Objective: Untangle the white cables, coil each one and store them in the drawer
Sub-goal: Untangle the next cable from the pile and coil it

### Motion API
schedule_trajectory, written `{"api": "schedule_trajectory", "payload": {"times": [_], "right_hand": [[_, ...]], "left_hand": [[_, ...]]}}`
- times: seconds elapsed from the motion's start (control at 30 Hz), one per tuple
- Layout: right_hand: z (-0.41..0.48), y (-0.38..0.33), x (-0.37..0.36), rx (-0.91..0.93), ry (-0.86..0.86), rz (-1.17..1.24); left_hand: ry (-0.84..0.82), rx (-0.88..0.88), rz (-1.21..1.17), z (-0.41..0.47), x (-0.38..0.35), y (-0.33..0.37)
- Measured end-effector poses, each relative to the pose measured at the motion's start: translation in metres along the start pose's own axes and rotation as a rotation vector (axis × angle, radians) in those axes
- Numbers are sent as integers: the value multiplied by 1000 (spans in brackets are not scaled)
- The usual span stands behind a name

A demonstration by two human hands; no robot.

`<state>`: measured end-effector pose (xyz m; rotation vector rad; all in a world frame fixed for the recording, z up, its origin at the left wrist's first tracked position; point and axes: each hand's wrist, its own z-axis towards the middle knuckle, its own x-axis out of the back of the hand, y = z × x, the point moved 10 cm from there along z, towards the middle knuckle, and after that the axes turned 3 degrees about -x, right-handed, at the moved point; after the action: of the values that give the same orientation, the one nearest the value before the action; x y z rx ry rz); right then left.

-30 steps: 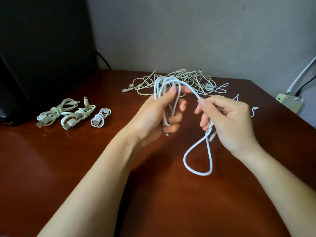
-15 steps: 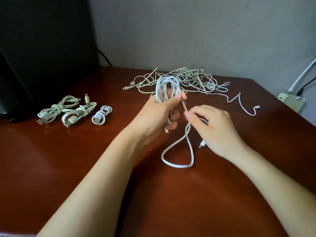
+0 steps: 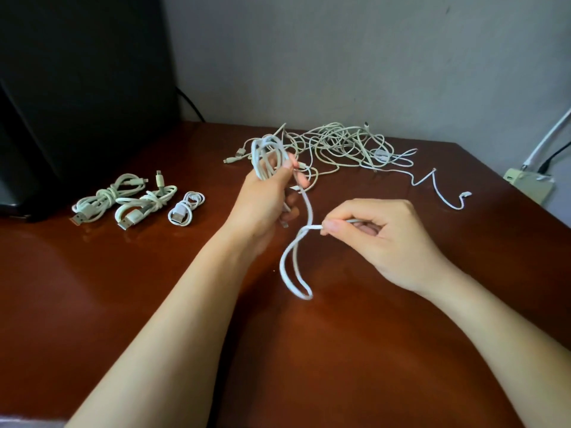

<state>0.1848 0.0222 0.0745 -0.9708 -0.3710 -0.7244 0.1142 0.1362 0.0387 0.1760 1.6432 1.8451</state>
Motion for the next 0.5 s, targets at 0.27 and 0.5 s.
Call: {"api": "schedule_trajectory", "payload": {"times": [0.27,0.5], "right_hand": [[-2,-8,37,52,278,351],[-13,12,78,-57,642,-130]], "left_hand": [[482,-77,353,6,80,3],[509,37,104,9,84,-9]]}}
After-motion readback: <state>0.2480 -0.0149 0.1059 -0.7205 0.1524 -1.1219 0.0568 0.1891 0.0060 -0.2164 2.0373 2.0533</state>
